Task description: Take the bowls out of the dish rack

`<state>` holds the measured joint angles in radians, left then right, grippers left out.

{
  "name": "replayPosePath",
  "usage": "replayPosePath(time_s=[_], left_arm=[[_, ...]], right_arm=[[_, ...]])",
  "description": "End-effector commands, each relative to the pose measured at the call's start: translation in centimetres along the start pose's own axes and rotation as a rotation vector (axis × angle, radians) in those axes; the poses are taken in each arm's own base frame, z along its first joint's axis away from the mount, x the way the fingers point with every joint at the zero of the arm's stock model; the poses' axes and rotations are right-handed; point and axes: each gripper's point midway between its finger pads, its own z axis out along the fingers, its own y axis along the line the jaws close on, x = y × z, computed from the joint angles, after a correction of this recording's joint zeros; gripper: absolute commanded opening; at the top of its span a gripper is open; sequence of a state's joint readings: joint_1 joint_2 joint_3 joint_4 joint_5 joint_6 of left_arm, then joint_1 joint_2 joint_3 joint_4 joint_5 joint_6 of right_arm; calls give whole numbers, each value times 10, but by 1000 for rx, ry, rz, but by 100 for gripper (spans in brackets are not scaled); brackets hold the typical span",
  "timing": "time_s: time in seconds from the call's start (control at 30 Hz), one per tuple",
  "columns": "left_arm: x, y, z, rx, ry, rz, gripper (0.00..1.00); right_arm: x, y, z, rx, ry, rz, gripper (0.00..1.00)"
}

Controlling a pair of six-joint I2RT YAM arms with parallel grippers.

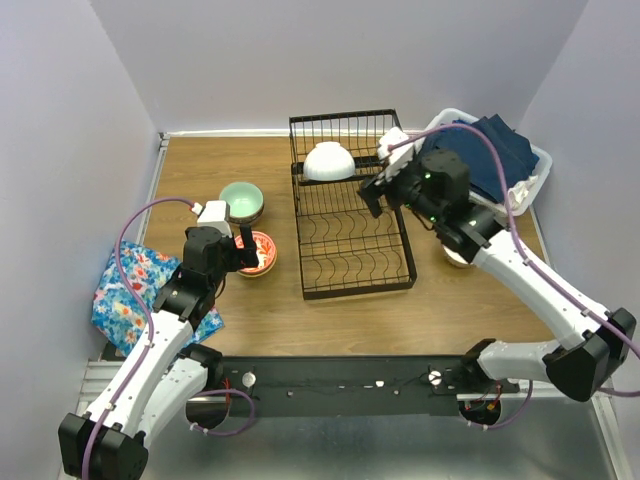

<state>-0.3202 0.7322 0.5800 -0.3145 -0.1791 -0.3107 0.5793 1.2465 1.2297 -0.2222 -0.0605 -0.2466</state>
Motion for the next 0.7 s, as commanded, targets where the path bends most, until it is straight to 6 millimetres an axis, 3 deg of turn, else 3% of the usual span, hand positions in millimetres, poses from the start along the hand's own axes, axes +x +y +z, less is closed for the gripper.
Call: replayPosePath(time_s=[0.0,0.07,0.23,0.67], left_arm=[[-9,2,-1,-7,-34,-4,99],[-8,4,-1,-17,-34,-5,99],[-10,7,-2,-29,-41,-7,99],[-12,8,-3,-34,-49,-7,99]], right_arm=[[-26,26,12,47,-54,-215,92],[-21,38,18,70,-52,-254,92],[-31,39,26,157,-136,-284,91],[-17,52,65,165,-134,-369,88]])
